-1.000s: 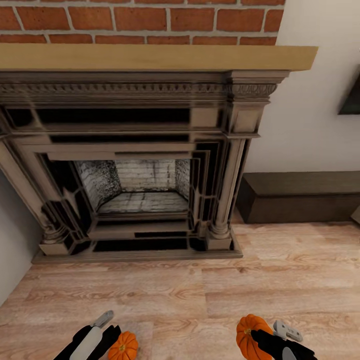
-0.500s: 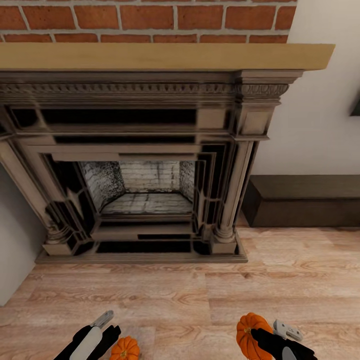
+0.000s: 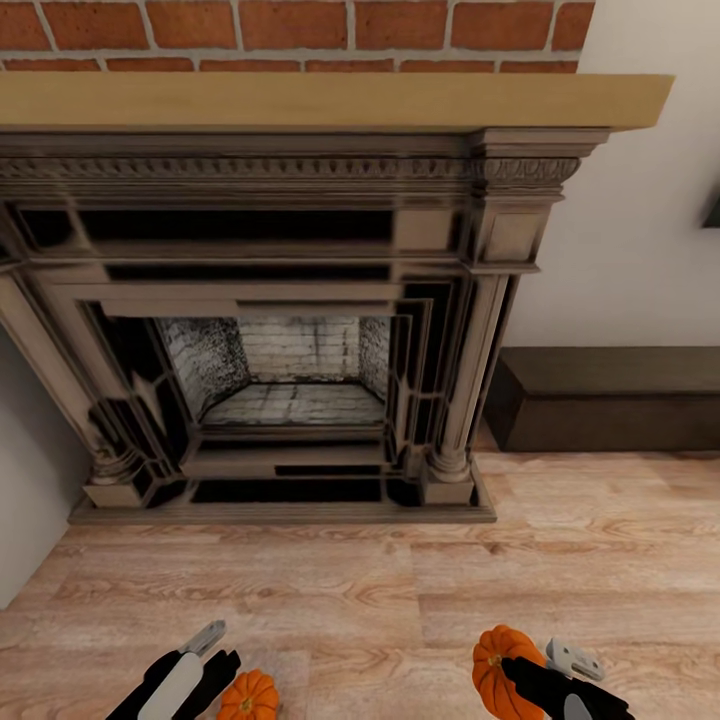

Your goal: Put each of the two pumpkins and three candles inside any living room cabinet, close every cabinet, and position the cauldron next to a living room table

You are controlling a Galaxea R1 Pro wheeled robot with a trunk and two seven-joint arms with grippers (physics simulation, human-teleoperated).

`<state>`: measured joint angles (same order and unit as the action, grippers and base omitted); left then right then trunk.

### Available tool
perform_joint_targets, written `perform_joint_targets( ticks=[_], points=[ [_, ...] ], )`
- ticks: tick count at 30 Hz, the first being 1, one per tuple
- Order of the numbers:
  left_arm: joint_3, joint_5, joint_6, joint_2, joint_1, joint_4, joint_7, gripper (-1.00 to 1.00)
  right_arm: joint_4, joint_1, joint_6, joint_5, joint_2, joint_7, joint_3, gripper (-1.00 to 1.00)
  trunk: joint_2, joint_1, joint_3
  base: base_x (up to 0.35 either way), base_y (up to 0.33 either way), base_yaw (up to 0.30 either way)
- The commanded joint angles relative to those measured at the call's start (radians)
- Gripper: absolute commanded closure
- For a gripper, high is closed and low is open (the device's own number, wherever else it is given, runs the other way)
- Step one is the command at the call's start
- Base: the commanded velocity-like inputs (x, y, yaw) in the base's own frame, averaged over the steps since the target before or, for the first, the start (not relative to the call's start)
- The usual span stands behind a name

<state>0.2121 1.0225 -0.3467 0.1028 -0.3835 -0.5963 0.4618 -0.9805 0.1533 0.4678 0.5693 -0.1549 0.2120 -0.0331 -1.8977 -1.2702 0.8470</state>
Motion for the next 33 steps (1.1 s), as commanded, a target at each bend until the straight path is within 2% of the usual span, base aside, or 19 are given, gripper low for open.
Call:
perform_joint_targets(
  ticks=[1,5,10,12,15,17,19,20,23,25,27,29,33],
  points=[
    [-0.001,0.002,0.000,0.001,0.000,0.000,0.000,-1.00,0.000,0.000,0.001,0.001,0.000,0.000,0.000,1.00,-0.007,-0.004,0.003,0.000,0.000,0.000],
    [-0.005,0.009,-0.001,0.008,0.000,0.000,-0.007,-1.00,-0.006,0.000,0.003,0.003,0.000,-0.001,0.001,1.00,-0.035,-0.019,0.016,0.000,0.000,0.000],
    [-0.011,0.010,-0.012,0.025,0.000,0.001,-0.097,-1.00,-0.021,0.000,0.011,0.004,-0.001,-0.003,0.000,1.00,-0.070,-0.038,0.031,0.000,0.000,0.000],
    [-0.012,0.011,-0.026,0.033,0.000,0.001,-0.127,-1.00,-0.070,0.000,0.032,0.006,-0.001,-0.017,-0.002,1.00,-0.084,-0.046,0.038,0.000,0.000,0.000],
    [-0.014,0.010,-0.088,0.048,0.000,0.000,-0.145,-1.00,-0.176,0.000,0.141,0.018,0.000,-0.054,-0.004,1.00,-0.105,-0.058,0.047,0.000,0.000,0.000],
    [-0.023,0.011,-0.158,0.088,0.000,-0.005,-0.155,-1.00,-0.237,0.002,0.247,0.033,0.001,-0.075,-0.001,1.00,-0.119,-0.065,0.053,0.000,0.000,0.000],
    [-0.045,0.012,-0.215,0.127,0.000,-0.007,-0.195,-1.00,-0.301,0.007,0.347,0.080,0.002,-0.094,0.001,1.00,-0.133,-0.073,0.060,0.000,0.000,0.000],
    [-0.052,0.011,-0.224,0.134,-0.001,-0.007,-0.211,-1.00,-0.318,0.010,0.370,0.097,0.002,-0.096,0.001,1.00,-0.140,-0.077,0.063,0.000,0.000,0.000],
    [-0.078,0.003,-0.255,0.177,-0.010,-0.007,-0.312,-1.00,-0.399,0.043,0.499,0.235,0.001,-0.105,0.002,1.00,-0.161,-0.088,0.072,0.000,0.000,0.000],
    [-0.084,0.002,-0.261,0.211,-0.013,-0.003,-0.358,-1.00,-0.421,0.074,0.541,0.333,0.001,-0.105,0.005,1.00,-0.175,-0.096,0.078,0.000,0.000,0.000],
    [-0.086,0.001,-0.258,0.229,-0.015,0.004,-0.379,-1.00,-0.428,0.090,0.558,0.406,0.001,-0.105,0.006,1.00,-0.189,-0.104,0.085,0.000,0.000,0.000],
    [-0.088,0.000,-0.255,0.236,-0.015,0.021,-0.388,-1.00,-0.428,0.098,0.565,0.441,0.002,-0.104,0.006,1.00,-0.203,-0.111,0.091,0.000,0.000,0.000],
    [-0.093,0.000,-0.246,0.240,-0.015,0.037,-0.393,-1.00,-0.425,0.104,0.571,0.463,0.002,-0.105,0.007,1.00,-0.231,-0.127,0.103,0.000,0.000,0.000]
  ],
)
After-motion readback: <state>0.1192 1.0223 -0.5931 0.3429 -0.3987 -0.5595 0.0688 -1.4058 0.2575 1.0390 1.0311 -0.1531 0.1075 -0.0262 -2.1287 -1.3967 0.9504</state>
